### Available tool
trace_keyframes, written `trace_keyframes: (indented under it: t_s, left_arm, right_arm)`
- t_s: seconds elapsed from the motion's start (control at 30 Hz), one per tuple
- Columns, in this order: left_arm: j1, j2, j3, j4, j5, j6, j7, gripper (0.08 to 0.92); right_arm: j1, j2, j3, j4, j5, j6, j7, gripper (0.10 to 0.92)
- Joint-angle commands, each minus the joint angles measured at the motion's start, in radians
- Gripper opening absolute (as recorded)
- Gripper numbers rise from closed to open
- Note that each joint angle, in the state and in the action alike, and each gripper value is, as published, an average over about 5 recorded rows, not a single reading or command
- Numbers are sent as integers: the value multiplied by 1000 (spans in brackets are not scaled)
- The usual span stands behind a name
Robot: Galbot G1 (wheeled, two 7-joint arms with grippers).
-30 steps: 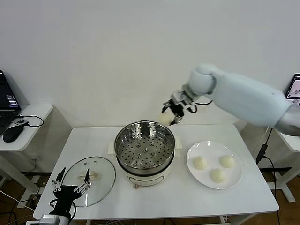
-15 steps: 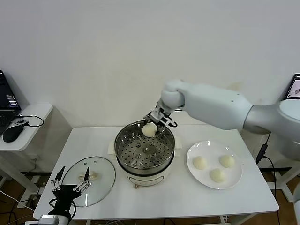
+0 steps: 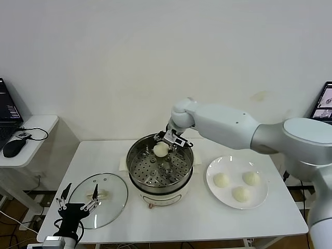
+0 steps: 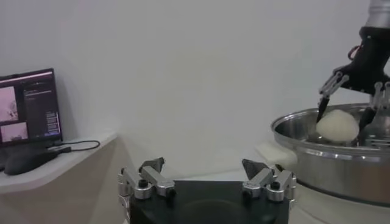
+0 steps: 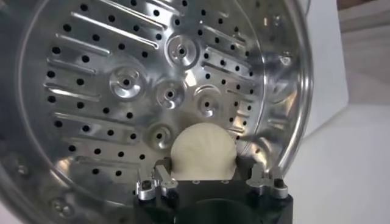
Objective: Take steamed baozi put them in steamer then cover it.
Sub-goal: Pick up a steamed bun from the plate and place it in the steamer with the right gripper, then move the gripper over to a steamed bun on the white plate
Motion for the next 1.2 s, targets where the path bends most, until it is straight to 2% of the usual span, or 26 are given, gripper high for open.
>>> trace_keyframes:
  t_s: [0.03,0.17,0.33,0.57,0.73,0.93,1.2]
  left_arm:
    - [-2,1,1,1,0,0,0,823]
    - [-5,-1,2,0,1,0,0,823]
    - [-5,-1,2,-5,1,1,0,823]
    - [-5,12,-6,-22,-4,11,-1,823]
    - [-7,17,-11,-32,-9,22,0,823]
    - [-7,25,-11,-36,-8,24,1,823]
    - [-17,38,-9,-34,-7,24,0,823]
  right_arm:
    - [-24,31,5,-74,-58,70,21,668]
    - [-18,32,10,-73,-44,71,25,703]
    - [32,-4,1,-13,55,22,10,807]
    - [185,-158,-20,215,355,-288,-57,823]
    - [276,-326,-40,383,470,-518,-70,823]
    - [362,-542,-74,583,531,-700,-84,823]
    - [403,-800,-155,717,465,-719,-131,823]
